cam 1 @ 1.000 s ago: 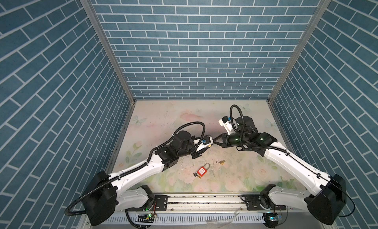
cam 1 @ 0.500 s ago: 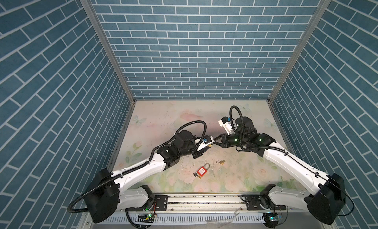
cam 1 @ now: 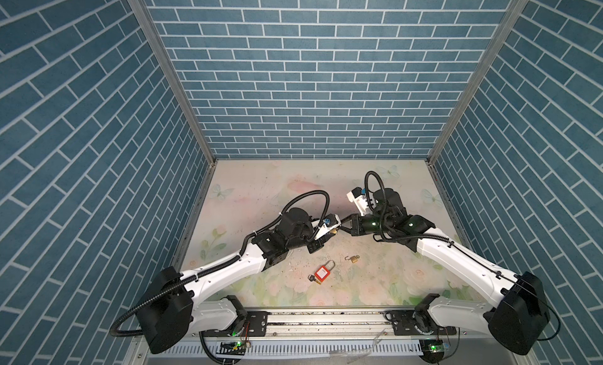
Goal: Lock with the key
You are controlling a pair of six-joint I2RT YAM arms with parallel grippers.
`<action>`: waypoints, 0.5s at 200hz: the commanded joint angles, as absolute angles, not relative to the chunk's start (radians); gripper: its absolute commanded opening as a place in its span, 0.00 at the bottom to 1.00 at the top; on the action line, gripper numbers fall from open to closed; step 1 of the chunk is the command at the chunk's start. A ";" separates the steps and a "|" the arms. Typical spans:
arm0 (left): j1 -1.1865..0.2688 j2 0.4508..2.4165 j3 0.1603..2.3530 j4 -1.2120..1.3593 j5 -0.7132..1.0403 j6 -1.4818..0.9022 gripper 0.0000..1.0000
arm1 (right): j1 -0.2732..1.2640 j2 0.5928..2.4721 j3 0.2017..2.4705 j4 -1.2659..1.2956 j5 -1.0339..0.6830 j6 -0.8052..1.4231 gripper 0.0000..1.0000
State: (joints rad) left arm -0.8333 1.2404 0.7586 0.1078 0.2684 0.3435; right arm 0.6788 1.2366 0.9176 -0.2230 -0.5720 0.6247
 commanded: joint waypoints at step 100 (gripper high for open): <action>-0.870 1.111 0.619 0.556 0.252 0.156 0.00 | 0.655 1.158 1.102 -0.467 -0.548 0.558 0.20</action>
State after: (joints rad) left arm -0.8486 1.1805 0.6693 0.2993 0.2440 0.2413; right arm 0.6777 1.2133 1.0351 -0.3519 -0.5369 0.5922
